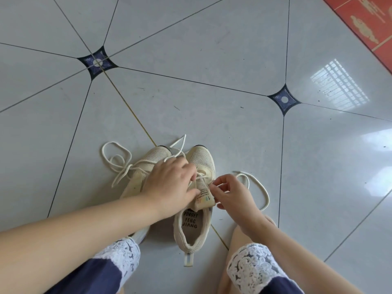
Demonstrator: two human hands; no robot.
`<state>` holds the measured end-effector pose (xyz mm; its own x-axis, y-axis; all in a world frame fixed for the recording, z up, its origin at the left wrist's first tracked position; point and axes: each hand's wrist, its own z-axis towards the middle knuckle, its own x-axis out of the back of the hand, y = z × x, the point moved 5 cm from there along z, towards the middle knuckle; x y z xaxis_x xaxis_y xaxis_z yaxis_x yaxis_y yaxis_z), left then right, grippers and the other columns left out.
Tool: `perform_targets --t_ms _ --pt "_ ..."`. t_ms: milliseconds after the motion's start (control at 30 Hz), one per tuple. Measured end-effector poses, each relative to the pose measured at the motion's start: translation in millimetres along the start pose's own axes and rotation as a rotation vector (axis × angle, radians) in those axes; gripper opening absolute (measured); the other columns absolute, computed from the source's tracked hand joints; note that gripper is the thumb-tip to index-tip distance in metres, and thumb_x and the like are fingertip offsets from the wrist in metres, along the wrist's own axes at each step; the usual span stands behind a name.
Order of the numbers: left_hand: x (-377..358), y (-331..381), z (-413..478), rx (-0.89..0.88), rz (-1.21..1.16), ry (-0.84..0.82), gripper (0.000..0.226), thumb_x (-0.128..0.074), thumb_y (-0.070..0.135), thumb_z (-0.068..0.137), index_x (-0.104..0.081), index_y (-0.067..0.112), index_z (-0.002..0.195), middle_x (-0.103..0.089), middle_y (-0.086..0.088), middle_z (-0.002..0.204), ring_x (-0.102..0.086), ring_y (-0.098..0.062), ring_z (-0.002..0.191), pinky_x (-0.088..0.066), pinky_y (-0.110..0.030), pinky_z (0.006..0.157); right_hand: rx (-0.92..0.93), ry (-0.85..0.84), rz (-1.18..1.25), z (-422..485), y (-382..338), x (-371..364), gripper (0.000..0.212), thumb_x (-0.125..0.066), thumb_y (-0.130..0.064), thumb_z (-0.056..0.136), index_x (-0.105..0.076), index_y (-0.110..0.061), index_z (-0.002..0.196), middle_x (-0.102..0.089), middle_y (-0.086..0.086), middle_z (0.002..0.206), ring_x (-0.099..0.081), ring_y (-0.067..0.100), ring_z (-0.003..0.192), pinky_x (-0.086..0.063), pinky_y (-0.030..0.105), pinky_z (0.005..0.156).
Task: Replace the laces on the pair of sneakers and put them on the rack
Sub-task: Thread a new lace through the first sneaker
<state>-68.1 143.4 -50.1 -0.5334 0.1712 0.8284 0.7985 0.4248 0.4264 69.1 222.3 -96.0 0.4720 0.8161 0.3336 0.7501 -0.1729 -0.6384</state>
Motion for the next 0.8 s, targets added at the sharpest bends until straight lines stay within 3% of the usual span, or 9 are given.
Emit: perform_targets --t_ms 133,267,400,500,600,667,733,800 --pt "-12.9 7.5 -1.9 0.019 -0.269 -0.051 0.033 -0.055 0.045 0.085 -0.06 0.027 0.112 -0.054 0.008 0.113 -0.046 -0.014 0.11 -0.034 -0.03 0.095 -0.017 -0.022 -0.002 0.2 0.0 0.2 0.013 -0.063 -0.033 0.085 -0.056 -0.022 0.089 -0.065 -0.008 0.072 -0.061 0.007 0.066 -0.055 0.033 0.069" --pt "-21.8 9.8 -6.6 -0.129 -0.069 -0.16 0.062 -0.055 0.067 0.071 -0.049 0.036 0.125 -0.044 0.016 0.124 -0.034 -0.011 0.115 -0.023 -0.028 0.096 0.002 -0.025 -0.059 0.0 2.4 -1.1 0.008 -0.063 -0.028 0.084 -0.057 -0.025 0.09 -0.063 -0.007 0.079 -0.059 0.007 0.067 -0.054 0.029 0.07" --pt "-16.1 7.2 -8.7 -0.192 -0.071 -0.142 0.053 -0.055 0.056 0.074 -0.058 0.028 0.119 -0.055 0.009 0.119 -0.045 -0.018 0.109 -0.036 -0.037 0.095 0.125 0.054 -0.139 6.1 -8.4 5.3 0.009 -0.064 -0.027 0.084 -0.055 -0.031 0.084 -0.061 -0.009 0.077 -0.058 0.004 0.065 -0.042 0.009 0.054" --pt "-16.0 7.4 -10.8 -0.202 -0.093 -0.163 0.053 -0.047 0.045 0.072 -0.059 0.024 0.119 -0.058 0.007 0.118 -0.048 -0.02 0.106 -0.04 -0.039 0.093 0.244 0.089 -0.252 12.3 -22.8 5.0 0.013 -0.063 -0.022 0.084 -0.057 -0.034 0.083 -0.06 -0.009 0.082 -0.055 -0.002 0.069 -0.038 0.005 0.059" --pt "-19.5 6.7 -10.8 -0.208 -0.07 -0.18 0.05 -0.044 0.043 0.074 -0.058 0.022 0.118 -0.057 0.007 0.117 -0.045 -0.018 0.107 -0.039 -0.036 0.094 0.34 0.085 -0.402 14.2 -33.2 -1.8 0.005 -0.063 -0.024 0.084 -0.063 -0.029 0.084 -0.055 -0.009 0.086 -0.054 0.001 0.069 -0.041 0.011 0.063" --pt "-20.1 5.5 -10.9 -0.219 -0.036 -0.177 0.043 -0.048 0.042 0.077 -0.058 0.022 0.114 -0.057 0.007 0.113 -0.045 -0.017 0.106 -0.037 -0.033 0.095 0.384 0.074 -0.576 16.6 -39.6 -5.7 0.006 -0.059 -0.025 0.086 -0.064 -0.027 0.09 -0.054 -0.009 0.089 -0.056 0.011 0.074 -0.046 0.027 0.062" --pt "-20.4 6.1 -11.4 -0.228 -0.014 -0.166 0.041 -0.05 0.039 0.076 -0.059 0.02 0.111 -0.058 0.006 0.11 -0.046 -0.018 0.105 -0.037 -0.032 0.094 0.424 0.047 -0.741 20.5 -44.2 -8.9 0.013 -0.052 -0.02 0.088 -0.062 -0.027 0.093 -0.054 -0.009 0.093 -0.054 0.015 0.079 -0.04 0.028 0.057" --pt "-20.6 7.8 -12.4 -0.23 -0.001 -0.162 0.04 -0.048 0.037 0.074 -0.06 0.017 0.107 -0.059 0.004 0.106 -0.047 -0.02 0.103 -0.039 -0.034 0.091 0.443 0.029 -0.749 22.6 -44.4 -10.0 0.018 -0.047 -0.011 0.087 -0.058 -0.023 0.092 -0.054 -0.007 0.092 -0.054 0.018 0.079 -0.035 0.028 0.055"
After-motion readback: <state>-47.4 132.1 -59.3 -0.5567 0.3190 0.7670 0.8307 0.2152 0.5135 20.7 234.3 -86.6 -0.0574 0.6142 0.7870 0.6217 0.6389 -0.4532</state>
